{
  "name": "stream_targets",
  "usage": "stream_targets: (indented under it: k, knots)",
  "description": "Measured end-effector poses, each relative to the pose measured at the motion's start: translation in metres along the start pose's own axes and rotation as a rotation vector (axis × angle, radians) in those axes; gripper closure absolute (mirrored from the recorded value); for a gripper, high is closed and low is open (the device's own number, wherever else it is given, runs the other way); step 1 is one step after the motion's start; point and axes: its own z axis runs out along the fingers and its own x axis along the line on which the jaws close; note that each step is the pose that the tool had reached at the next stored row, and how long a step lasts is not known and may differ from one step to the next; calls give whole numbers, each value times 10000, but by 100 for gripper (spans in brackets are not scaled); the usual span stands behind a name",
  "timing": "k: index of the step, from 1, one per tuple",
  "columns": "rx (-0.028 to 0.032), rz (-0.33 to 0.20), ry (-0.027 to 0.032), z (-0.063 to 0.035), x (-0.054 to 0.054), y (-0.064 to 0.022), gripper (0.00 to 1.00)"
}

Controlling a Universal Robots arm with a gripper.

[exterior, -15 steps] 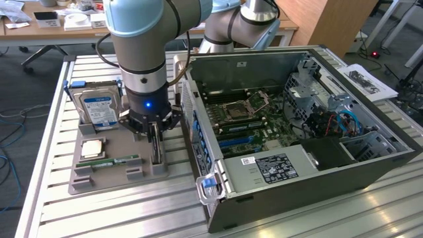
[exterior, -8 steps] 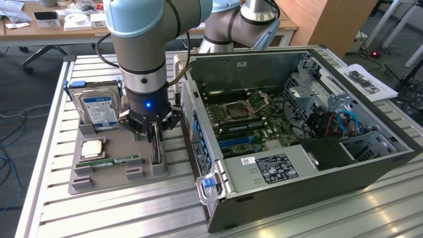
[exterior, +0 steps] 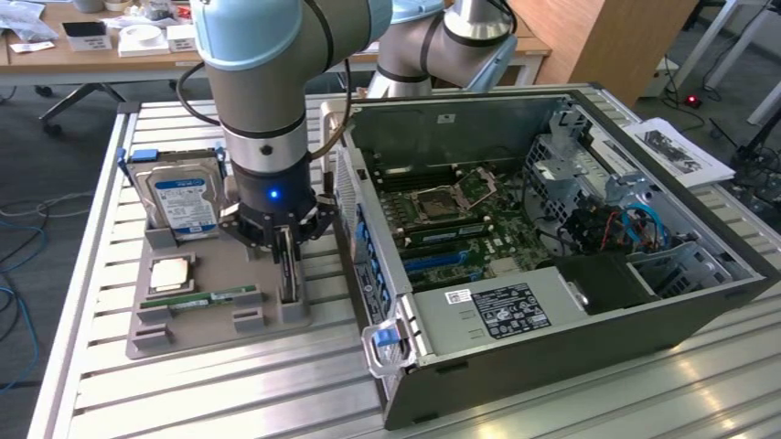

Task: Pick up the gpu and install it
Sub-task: 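Pick up the gpu and move the gpu toward the slot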

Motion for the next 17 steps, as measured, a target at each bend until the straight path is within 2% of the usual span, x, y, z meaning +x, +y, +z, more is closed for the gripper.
stream_targets:
  k: [10,17]
  knots:
    - [-35,5,2,0,0,0,67]
    - [-39,43,4,1,0,0,67]
